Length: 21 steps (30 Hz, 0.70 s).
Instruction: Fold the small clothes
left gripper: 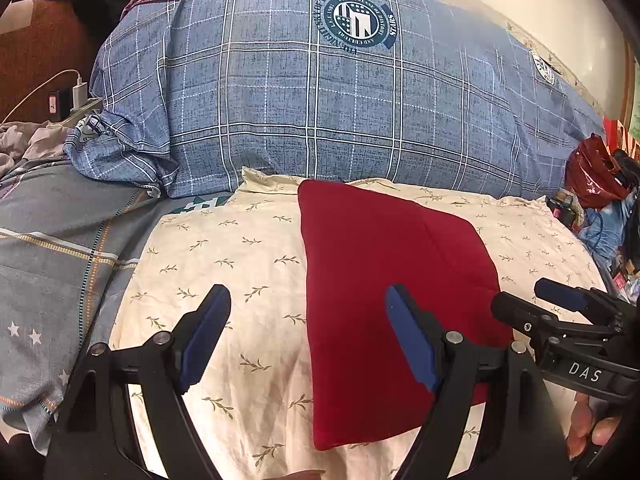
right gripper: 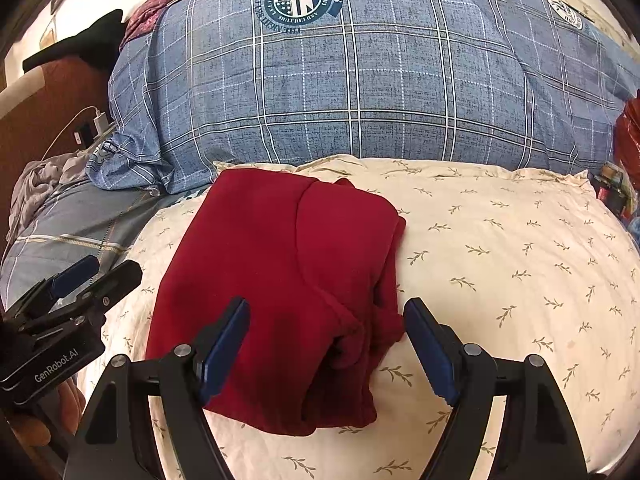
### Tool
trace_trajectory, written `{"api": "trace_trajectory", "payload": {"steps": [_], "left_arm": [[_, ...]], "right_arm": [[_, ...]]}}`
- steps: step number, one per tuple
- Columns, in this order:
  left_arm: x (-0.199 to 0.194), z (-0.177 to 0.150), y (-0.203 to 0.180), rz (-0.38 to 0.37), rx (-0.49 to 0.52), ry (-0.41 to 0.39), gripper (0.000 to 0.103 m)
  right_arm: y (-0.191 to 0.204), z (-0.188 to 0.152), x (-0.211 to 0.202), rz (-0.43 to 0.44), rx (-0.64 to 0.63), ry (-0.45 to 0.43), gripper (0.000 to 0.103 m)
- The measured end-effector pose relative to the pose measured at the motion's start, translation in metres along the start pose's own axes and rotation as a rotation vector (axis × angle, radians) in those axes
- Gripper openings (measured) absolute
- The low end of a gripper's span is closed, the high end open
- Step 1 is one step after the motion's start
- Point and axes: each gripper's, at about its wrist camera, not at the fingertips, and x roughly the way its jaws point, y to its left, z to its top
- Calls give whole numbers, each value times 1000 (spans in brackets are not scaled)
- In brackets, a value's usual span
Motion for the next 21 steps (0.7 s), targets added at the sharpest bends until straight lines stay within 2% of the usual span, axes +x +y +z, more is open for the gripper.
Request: {"api": "trace_trajectory", "payload": {"steps": [21], "left_arm": [[5,-3,-3,5,14,7,80]], "right_arm": [[4,-2,9,2,-1,24,81]]}}
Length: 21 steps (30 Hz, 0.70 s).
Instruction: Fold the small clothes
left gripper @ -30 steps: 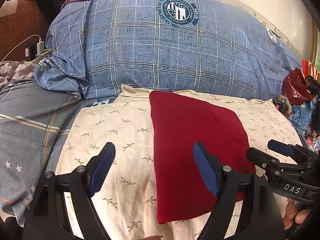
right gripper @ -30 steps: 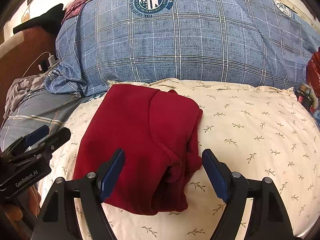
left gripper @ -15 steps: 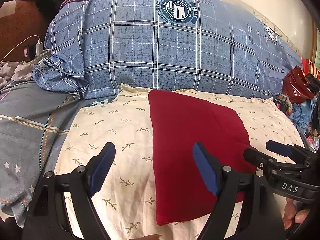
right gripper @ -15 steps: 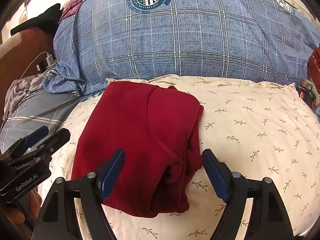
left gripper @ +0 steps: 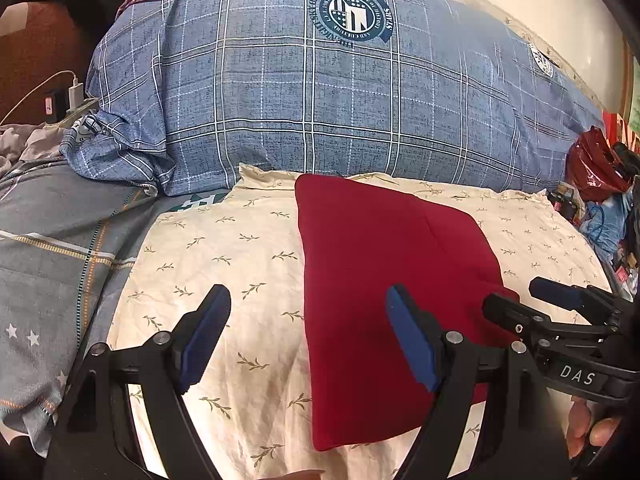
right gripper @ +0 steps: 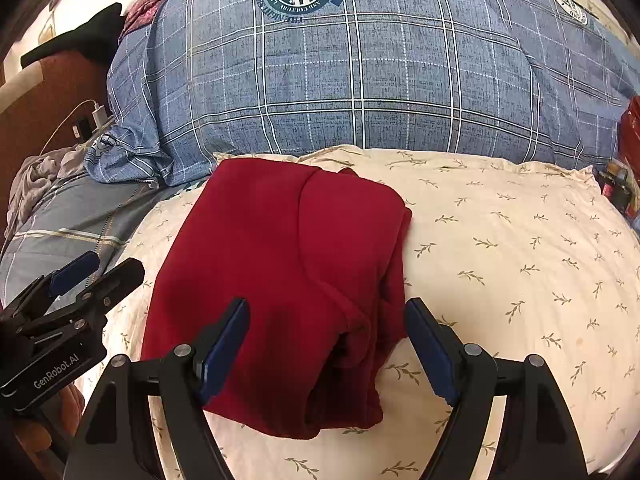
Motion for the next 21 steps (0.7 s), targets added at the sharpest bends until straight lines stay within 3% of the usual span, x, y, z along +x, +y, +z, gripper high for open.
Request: {"api": "trace_trajectory", "payload": {"steps": [21], "left_arm": [[8,-2,-1,5,-5,17,80]], "right_arm": [[1,0,10,7,-1,28,81]]}}
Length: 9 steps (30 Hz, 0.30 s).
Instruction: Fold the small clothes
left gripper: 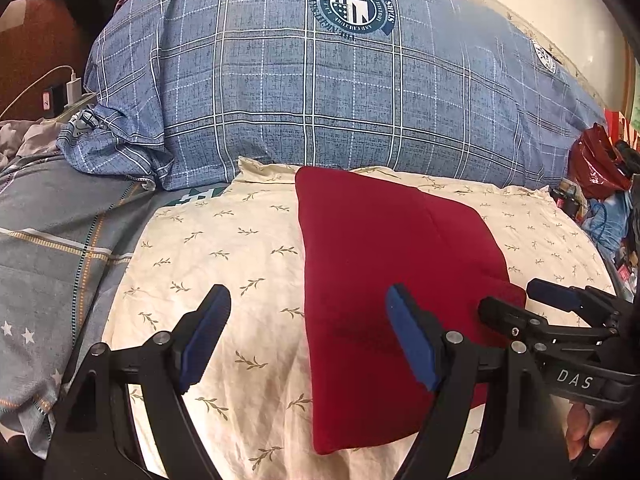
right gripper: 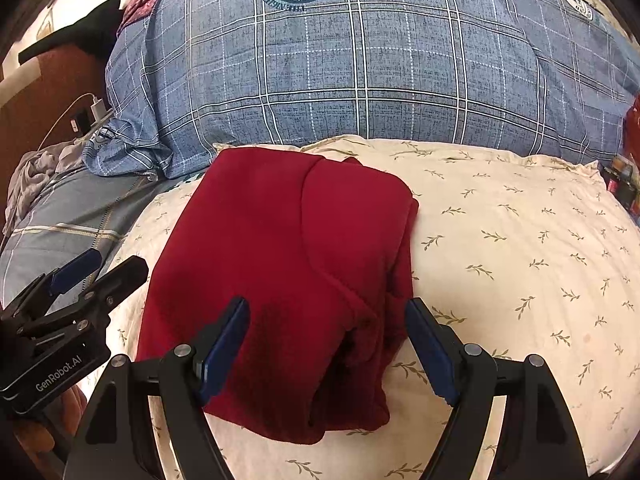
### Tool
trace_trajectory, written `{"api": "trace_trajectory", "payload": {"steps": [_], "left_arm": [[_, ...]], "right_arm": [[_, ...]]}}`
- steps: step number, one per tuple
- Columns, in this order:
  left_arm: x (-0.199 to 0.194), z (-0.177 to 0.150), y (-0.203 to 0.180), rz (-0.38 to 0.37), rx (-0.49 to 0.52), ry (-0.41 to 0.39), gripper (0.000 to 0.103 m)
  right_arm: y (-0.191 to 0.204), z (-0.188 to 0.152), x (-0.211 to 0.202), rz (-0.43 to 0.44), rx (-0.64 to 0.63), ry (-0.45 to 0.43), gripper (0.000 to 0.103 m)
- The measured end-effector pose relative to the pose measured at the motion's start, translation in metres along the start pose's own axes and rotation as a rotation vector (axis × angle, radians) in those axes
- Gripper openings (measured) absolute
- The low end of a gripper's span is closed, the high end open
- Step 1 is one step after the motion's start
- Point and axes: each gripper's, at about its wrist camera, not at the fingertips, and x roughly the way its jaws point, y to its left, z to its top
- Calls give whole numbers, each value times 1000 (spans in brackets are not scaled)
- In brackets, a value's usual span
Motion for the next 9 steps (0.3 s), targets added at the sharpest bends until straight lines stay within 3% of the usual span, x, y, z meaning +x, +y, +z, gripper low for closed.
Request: {"api": "trace_trajectory", "payload": {"steps": [9], "left_arm": [[7,0,6,-1,-9,8,80]], "right_arm": [[-1,-1,7,3,-5,11,81]]}}
